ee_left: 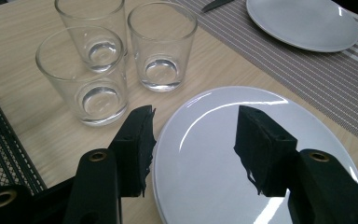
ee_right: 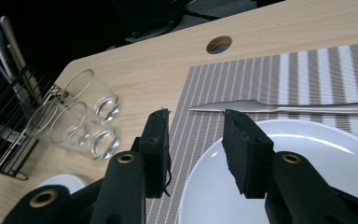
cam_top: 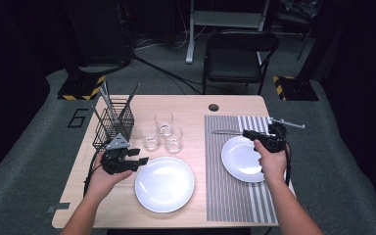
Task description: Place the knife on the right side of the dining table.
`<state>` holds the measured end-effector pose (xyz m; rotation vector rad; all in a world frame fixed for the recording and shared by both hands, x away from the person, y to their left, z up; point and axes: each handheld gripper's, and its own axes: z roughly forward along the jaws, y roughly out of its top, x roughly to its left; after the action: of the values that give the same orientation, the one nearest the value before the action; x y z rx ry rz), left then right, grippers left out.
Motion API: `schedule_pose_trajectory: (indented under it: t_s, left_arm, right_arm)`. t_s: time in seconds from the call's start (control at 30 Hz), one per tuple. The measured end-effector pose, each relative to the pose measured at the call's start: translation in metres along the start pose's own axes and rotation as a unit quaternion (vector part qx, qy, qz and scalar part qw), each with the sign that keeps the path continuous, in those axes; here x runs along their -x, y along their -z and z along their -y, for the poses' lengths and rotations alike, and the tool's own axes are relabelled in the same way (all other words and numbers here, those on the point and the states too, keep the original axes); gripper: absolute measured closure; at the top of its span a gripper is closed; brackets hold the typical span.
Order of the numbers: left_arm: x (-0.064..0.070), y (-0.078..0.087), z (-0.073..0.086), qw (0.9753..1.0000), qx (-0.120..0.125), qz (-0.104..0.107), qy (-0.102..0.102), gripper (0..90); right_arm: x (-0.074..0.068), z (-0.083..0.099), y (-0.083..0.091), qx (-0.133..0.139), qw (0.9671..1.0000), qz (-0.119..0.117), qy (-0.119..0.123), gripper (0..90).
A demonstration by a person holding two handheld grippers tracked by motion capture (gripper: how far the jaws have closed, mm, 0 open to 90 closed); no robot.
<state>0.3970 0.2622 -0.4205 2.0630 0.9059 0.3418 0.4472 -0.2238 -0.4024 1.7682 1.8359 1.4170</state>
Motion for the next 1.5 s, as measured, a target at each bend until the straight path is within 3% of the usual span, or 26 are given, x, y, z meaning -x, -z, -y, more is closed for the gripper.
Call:
schedule_pose_trajectory:
  t_s: [0.3, 0.7, 0.83, 1.2, 1.37, 1.5]
  left_arm:
    - [-0.002, -0.002, 0.002, 1.0000, -0.005, -0.002, 0.002, 46.5]
    - [-0.004, 0.001, 0.003, 1.0000, -0.001, -0.005, 0.009, 47.0]
    - [-0.004, 0.002, 0.003, 0.9999, -0.001, -0.006, 0.009, 47.2]
    - [-0.004, 0.002, 0.003, 0.9999, -0.003, -0.007, 0.010, 48.9]
    - [-0.004, 0.005, 0.002, 0.9999, -0.004, -0.006, 0.013, 49.2]
    - [-0.004, 0.005, 0.002, 0.9999, -0.008, -0.007, 0.012, 50.0]
  right_arm:
    - [-0.026, 0.022, -0.009, -0.024, 0.9986, -0.033, 0.033, 60.4]
    - [-0.056, 0.054, -0.018, -0.051, 0.9932, -0.066, 0.082, 58.1]
    - [-0.068, 0.068, -0.020, -0.070, 0.9882, -0.089, 0.102, 57.1]
    - [-0.088, 0.092, -0.026, -0.076, 0.9777, -0.132, 0.145, 55.7]
    - [-0.099, 0.105, -0.030, -0.081, 0.9671, -0.155, 0.185, 54.7]
    - [-0.107, 0.117, -0.037, -0.093, 0.9563, -0.161, 0.225, 54.0]
